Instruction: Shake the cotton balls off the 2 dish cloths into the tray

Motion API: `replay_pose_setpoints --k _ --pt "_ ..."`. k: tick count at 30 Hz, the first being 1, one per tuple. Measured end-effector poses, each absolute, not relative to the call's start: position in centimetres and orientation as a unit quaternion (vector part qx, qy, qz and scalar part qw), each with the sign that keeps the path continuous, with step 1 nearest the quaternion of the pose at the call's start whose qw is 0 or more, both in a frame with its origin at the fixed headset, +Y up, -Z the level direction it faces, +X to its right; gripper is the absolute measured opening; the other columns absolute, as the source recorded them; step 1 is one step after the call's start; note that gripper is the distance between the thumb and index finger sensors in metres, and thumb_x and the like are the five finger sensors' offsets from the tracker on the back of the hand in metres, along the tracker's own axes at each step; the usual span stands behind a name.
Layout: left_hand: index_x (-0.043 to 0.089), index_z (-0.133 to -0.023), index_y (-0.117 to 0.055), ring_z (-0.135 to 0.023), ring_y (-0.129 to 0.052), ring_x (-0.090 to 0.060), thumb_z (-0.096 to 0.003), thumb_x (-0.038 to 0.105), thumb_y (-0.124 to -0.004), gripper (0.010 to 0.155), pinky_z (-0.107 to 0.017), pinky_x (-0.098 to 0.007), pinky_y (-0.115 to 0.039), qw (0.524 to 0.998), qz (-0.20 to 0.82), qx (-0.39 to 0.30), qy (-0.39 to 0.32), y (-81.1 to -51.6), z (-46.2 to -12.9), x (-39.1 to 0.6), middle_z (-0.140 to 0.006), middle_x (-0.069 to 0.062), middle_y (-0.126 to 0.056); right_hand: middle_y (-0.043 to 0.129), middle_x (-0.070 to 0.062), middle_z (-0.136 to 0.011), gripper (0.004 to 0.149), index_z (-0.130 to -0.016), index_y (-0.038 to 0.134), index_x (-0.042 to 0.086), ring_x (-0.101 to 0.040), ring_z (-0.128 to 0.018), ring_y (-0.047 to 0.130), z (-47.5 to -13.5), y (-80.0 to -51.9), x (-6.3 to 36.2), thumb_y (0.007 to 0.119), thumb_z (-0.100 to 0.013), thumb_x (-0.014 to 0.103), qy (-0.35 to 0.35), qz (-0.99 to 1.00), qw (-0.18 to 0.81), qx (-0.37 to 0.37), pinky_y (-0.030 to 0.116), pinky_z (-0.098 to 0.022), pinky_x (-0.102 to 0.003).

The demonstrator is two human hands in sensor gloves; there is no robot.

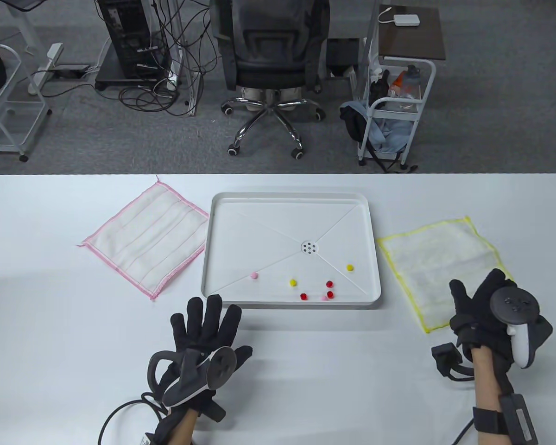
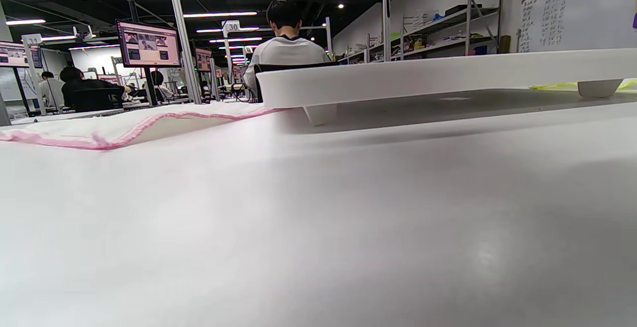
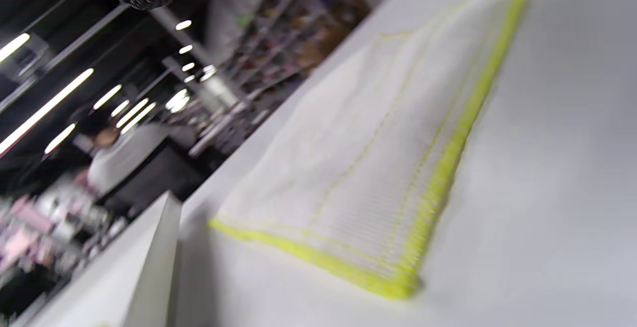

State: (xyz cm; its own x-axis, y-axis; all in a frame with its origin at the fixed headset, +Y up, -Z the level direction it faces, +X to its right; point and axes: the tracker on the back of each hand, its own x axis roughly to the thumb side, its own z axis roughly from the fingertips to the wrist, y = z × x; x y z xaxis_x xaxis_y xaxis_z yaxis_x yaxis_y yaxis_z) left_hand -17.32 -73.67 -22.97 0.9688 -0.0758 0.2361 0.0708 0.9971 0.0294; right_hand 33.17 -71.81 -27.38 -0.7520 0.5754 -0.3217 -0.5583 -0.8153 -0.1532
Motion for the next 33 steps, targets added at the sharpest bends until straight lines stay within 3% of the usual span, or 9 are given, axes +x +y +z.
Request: replay_pose_setpoints --k 2,4,7,9,14,19,33 --pt "0.041 -0.115 -0.015 -0.110 -0.015 -0.044 -0.0502 0.076 -0.044 0.079 -0.077 -0.068 -0.033 0.992 -0.038 0.009 -0.119 -73.7 -22.9 -17.3 -0.124 -0.005 -0.011 -0.007 -0.009 -0.113 0.078 -0.108 0.012 0.027 -0.039 -0.100 -0.008 -26.7 -71.9 31.0 0.060 -0.054 0.054 -0.014 0.963 0.255 -0.080 0.021 -0.073 -0.065" --pt "0.041 -0.115 -0.015 -0.110 -0.015 -0.044 -0.0502 0.076 -0.044 0.079 -0.077 -0.068 -0.033 0.992 -0.043 0.009 -0.118 -73.7 -22.8 -17.3 -0.124 -0.005 -0.011 -0.008 -0.005 -0.113 0.075 -0.108 0.014 0.031 -0.035 -0.099 -0.012 -25.8 -72.7 28.1 0.059 -0.054 0.056 0.042 0.979 0.198 0.017 0.016 -0.073 -0.064" --pt "0.041 -0.115 -0.015 -0.110 -0.015 -0.043 -0.0501 0.077 -0.043 0.080 -0.077 -0.068 -0.033 0.992 -0.049 0.004 -0.116 -73.9 -22.9 -17.3 -0.124 -0.005 -0.011 -0.010 -0.002 -0.112 0.075 -0.108 0.013 0.032 -0.032 -0.097 -0.014 -25.1 -73.7 24.9 0.055 -0.052 0.059 0.127 0.987 0.079 0.049 0.014 -0.073 -0.064" --pt "0.041 -0.115 -0.014 -0.109 -0.015 -0.043 -0.0500 0.077 -0.043 0.080 -0.077 -0.068 -0.032 0.992 -0.053 0.002 -0.114 -74.0 -22.9 -17.3 -0.123 -0.005 -0.011 -0.015 -0.002 -0.109 0.077 -0.107 0.008 0.033 -0.032 -0.095 -0.019 -24.9 -74.0 23.5 0.052 -0.051 0.061 0.157 0.986 0.028 0.050 0.011 -0.073 -0.063" --pt "0.040 -0.115 -0.015 -0.109 -0.014 -0.043 -0.0499 0.076 -0.044 0.080 -0.077 -0.068 -0.032 0.992 -0.056 0.007 -0.112 -73.9 -22.7 -17.3 -0.123 -0.005 -0.011 -0.016 -0.003 -0.109 0.078 -0.106 0.006 0.033 -0.031 -0.094 -0.019 -24.9 -73.6 21.9 0.052 -0.051 0.063 0.140 0.989 0.017 0.050 0.010 -0.072 -0.064" --pt "0.040 -0.115 -0.015 -0.109 -0.016 -0.044 -0.0499 0.076 -0.044 0.080 -0.077 -0.068 -0.033 0.993 -0.052 -0.001 -0.107 -74.0 -22.6 -17.6 -0.123 -0.006 -0.011 -0.018 -0.003 -0.108 0.080 -0.106 0.005 0.033 -0.031 -0.094 -0.020 -25.0 -74.4 21.4 0.053 -0.051 0.062 0.149 0.988 -0.051 0.006 0.009 -0.072 -0.064" --pt "0.040 -0.115 -0.016 -0.109 -0.016 -0.043 -0.0504 0.076 -0.044 0.079 -0.077 -0.068 -0.033 0.991 -0.056 -0.019 -0.116 -74.2 -22.8 -17.4 -0.123 -0.005 -0.011 -0.020 -0.004 -0.106 0.080 -0.106 0.003 0.031 -0.031 -0.093 -0.022 -24.7 -75.1 22.1 0.053 -0.051 0.062 0.151 0.987 -0.059 -0.013 0.008 -0.072 -0.063"
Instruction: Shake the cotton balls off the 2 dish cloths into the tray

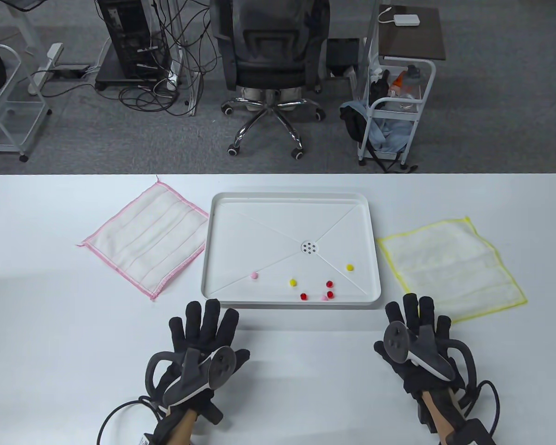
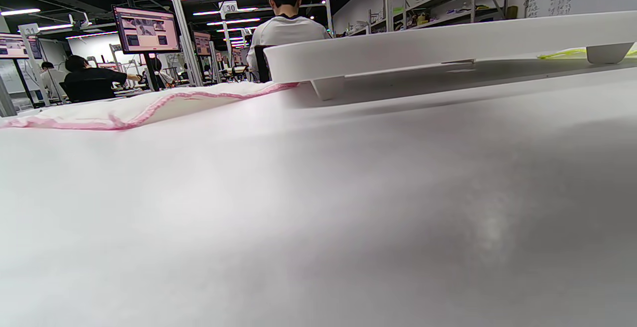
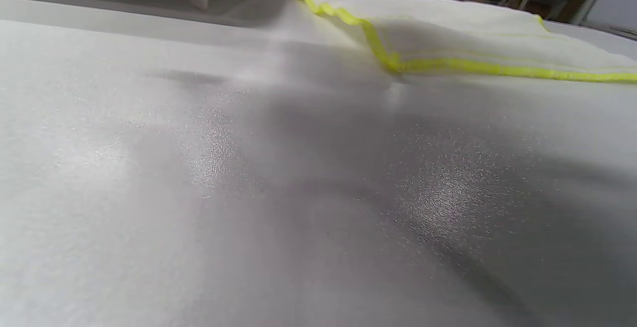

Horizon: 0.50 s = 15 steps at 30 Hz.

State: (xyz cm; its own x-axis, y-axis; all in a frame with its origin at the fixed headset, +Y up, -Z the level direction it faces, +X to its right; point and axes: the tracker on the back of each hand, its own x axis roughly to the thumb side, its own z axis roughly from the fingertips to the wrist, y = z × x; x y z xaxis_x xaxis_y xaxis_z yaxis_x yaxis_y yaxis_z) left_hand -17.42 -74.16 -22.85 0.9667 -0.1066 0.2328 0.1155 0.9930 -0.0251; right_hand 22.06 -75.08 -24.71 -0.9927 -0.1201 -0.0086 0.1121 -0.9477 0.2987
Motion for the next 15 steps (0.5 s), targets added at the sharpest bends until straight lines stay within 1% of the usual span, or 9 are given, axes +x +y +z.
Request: replay_pose_setpoints --k 7,11,15 --pt "0.040 -0.115 -0.016 -0.109 -0.015 -0.043 -0.0504 0.076 -0.045 0.079 -0.077 -0.068 -0.032 0.992 -0.054 -0.027 -0.115 -74.19 -22.96 -17.25 -0.123 -0.006 -0.011 -0.020 -0.004 -0.106 0.080 -0.105 0.002 0.031 -0.032 -0.093 -0.021 -24.39 -75.26 22.42 0.053 -0.051 0.062 -0.150 -0.987 0.057 0.012 0.008 -0.072 -0.063" --pt "0.040 -0.115 -0.016 -0.109 -0.015 -0.043 -0.0504 0.075 -0.045 0.079 -0.077 -0.068 -0.032 0.992 -0.052 -0.027 -0.113 -74.23 -22.95 -17.23 -0.123 -0.005 -0.011 -0.021 -0.005 -0.105 0.081 -0.105 0.001 0.031 -0.032 -0.092 -0.022 -24.33 -75.49 22.68 0.053 -0.051 0.062 -0.166 -0.984 0.056 0.010 0.008 -0.072 -0.063" --pt "0.040 -0.115 -0.016 -0.109 -0.016 -0.043 -0.0504 0.075 -0.045 0.079 -0.077 -0.068 -0.032 0.992 -0.055 -0.029 -0.109 -74.26 -22.93 -17.23 -0.123 -0.006 -0.011 -0.021 -0.005 -0.105 0.081 -0.105 0.001 0.031 -0.032 -0.092 -0.022 -24.36 -75.53 22.79 0.053 -0.051 0.061 -0.167 -0.985 0.052 0.010 0.008 -0.072 -0.063"
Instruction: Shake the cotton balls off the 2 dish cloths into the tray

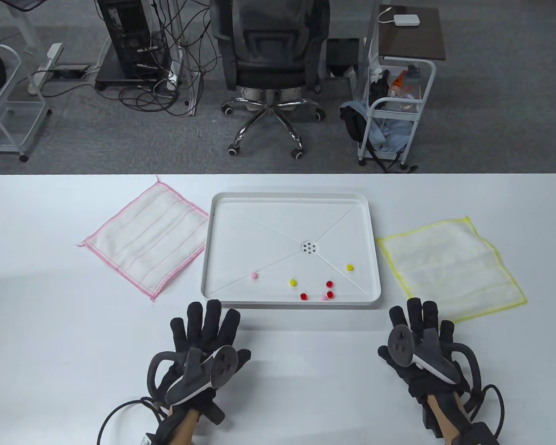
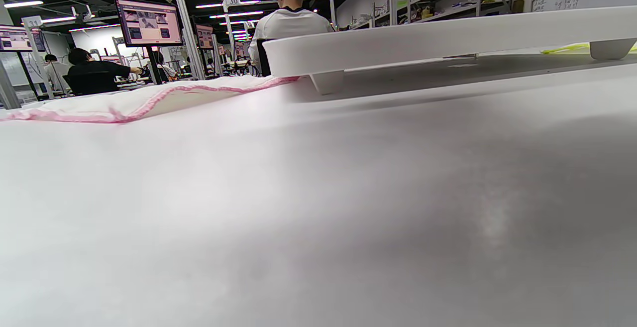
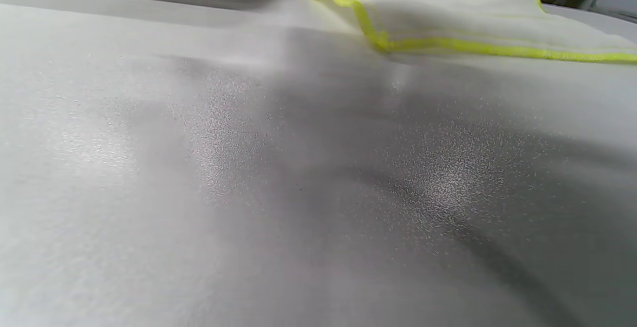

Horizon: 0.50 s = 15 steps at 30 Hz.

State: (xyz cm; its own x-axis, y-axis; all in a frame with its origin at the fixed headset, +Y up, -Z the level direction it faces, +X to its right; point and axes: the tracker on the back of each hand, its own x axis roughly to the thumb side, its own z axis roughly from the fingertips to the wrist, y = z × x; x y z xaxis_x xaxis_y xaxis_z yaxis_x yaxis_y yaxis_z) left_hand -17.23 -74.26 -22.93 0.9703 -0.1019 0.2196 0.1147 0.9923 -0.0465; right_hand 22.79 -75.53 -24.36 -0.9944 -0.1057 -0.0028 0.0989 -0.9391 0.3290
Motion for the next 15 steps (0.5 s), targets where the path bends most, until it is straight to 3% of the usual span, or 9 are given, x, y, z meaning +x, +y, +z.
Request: replay_pose_setpoints --k 15 --pt "0.040 -0.115 -0.017 -0.109 -0.016 -0.043 -0.0506 0.074 -0.046 0.079 -0.077 -0.068 -0.033 0.992 -0.050 -0.024 -0.110 -74.33 -22.83 -17.35 -0.123 -0.006 -0.012 -0.021 -0.007 -0.105 0.081 -0.105 0.000 0.030 -0.034 -0.092 -0.021 -24.23 -75.85 22.49 0.052 -0.051 0.061 -0.184 -0.982 0.050 -0.001 0.010 -0.072 -0.063"
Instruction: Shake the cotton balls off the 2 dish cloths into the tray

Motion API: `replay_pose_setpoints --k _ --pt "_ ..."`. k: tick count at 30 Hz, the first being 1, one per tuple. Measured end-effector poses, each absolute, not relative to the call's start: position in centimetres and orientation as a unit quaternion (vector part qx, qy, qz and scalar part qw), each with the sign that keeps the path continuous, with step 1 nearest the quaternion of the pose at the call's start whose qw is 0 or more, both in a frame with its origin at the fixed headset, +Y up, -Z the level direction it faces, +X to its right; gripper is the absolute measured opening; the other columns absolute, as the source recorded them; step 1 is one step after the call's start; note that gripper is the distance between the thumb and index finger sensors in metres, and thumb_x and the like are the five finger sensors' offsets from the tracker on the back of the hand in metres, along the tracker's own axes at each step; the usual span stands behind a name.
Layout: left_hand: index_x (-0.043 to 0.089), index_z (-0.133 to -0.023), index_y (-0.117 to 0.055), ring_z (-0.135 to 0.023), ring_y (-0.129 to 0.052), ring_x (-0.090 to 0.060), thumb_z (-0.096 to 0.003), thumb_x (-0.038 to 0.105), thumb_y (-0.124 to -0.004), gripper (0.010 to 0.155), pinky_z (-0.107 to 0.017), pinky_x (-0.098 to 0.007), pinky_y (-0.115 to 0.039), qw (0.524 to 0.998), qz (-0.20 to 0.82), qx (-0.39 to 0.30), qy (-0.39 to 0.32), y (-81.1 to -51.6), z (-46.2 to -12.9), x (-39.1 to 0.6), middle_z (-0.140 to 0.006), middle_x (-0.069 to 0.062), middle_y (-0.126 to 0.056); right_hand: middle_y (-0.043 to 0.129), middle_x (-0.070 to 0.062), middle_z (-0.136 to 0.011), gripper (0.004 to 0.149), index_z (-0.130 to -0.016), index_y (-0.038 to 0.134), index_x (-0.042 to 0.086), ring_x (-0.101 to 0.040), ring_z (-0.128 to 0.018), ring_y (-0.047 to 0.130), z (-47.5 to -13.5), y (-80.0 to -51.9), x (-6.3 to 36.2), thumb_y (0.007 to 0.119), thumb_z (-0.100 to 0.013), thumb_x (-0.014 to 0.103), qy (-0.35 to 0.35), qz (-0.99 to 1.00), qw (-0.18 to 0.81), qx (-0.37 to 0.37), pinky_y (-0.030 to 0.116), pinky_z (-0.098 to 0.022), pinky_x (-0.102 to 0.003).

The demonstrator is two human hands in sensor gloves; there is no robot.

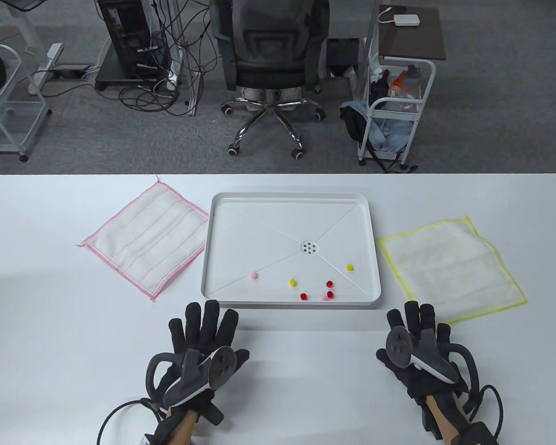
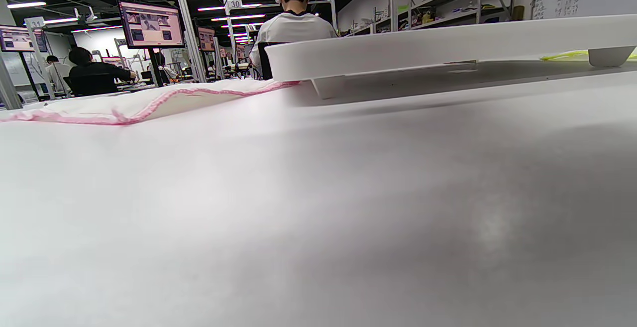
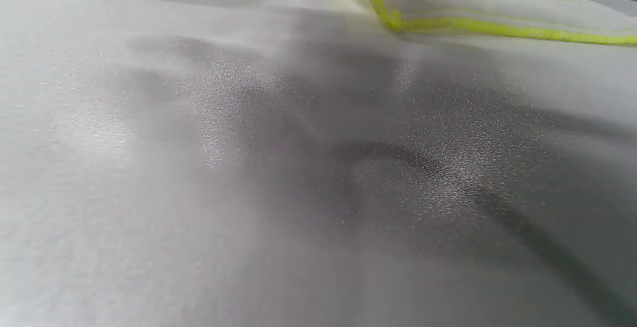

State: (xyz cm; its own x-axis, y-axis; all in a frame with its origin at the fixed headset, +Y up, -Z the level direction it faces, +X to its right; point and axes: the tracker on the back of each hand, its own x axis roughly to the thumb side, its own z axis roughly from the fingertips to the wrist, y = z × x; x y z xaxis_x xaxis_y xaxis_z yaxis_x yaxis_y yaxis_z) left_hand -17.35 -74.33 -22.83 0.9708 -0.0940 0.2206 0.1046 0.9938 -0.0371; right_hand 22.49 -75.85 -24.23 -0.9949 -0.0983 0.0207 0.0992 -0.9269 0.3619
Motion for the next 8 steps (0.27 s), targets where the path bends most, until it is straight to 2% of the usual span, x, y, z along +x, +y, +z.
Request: replay_pose_setpoints --k 8 --pt "0.040 -0.115 -0.017 -0.109 -0.016 -0.043 -0.0505 0.075 -0.046 0.079 -0.077 -0.068 -0.032 0.992 -0.051 -0.026 -0.110 -74.38 -22.81 -17.36 -0.123 -0.006 -0.012 -0.021 -0.007 -0.105 0.081 -0.105 0.000 0.030 -0.034 -0.092 -0.021 -24.18 -75.92 22.77 0.052 -0.051 0.061 -0.187 -0.982 0.037 0.003 0.010 -0.072 -0.063"
